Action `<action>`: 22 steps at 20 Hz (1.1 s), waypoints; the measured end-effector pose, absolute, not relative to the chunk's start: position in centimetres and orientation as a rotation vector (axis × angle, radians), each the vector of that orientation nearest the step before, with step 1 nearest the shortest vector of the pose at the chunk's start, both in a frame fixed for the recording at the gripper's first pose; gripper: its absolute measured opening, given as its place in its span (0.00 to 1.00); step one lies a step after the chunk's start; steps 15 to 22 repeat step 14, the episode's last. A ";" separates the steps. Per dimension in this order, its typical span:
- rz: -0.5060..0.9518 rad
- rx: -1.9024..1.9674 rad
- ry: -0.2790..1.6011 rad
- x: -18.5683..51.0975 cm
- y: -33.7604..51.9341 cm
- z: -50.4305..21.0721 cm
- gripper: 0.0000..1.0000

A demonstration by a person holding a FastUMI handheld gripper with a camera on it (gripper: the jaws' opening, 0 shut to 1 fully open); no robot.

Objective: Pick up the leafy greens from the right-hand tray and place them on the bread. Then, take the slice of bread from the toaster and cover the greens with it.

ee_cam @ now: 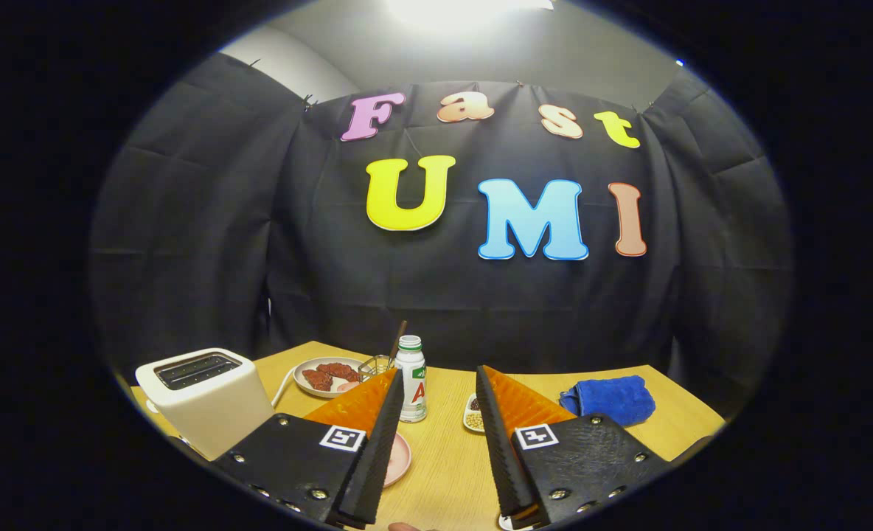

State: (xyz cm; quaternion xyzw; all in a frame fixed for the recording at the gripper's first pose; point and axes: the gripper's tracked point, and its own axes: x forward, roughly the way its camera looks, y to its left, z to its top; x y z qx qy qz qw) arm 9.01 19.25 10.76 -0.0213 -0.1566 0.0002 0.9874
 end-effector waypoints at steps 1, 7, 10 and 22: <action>0.012 -0.044 -0.354 8.4 18.1 11.1 0.59; 0.035 -0.037 -0.463 5.0 4.6 10.5 0.59; -0.068 -0.172 -0.517 2.2 -6.3 9.0 0.59; -0.212 -0.193 -0.448 -1.2 -20.9 2.6 0.59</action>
